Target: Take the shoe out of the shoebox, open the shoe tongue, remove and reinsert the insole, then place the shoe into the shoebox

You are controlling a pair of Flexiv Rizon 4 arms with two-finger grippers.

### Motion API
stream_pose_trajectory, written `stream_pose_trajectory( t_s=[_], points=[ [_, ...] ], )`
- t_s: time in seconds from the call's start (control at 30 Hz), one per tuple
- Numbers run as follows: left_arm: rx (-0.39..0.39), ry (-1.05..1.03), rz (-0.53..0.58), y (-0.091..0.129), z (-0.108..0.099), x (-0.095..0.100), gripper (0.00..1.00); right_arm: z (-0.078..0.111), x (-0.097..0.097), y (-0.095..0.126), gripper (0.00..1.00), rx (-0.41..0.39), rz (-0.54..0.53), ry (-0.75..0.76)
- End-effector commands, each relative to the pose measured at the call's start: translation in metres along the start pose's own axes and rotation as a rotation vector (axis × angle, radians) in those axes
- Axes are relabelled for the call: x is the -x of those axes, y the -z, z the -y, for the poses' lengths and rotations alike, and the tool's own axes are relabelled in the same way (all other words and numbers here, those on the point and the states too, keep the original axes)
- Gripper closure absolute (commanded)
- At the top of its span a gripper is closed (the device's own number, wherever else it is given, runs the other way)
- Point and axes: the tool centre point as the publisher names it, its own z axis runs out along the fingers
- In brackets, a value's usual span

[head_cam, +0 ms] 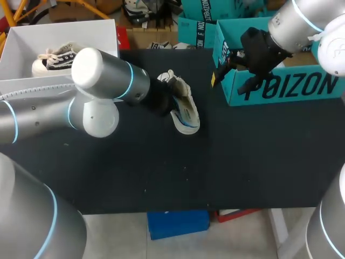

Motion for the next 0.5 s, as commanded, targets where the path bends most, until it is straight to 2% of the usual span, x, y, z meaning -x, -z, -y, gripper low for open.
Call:
stream_pose_trajectory(
  t_s=[0.03,0.3,0.5],
  points=[
    [0.009,0.003,-0.002,-0.006,0.0,0.0,1.0,0.0,-0.001,0.0,0.0,0.0,0.002,-0.001],
    [-0.023,0.022,0.047,0.005,0.013,0.001,1.0,0.0,-0.001,0.0,0.0,0.0,0.002,-0.001],
    [-0.054,0.027,0.119,0.025,0.031,0.0,1.0,0.0,-0.001,0.0,0.0,0.0,0.002,-0.001]
  ],
)
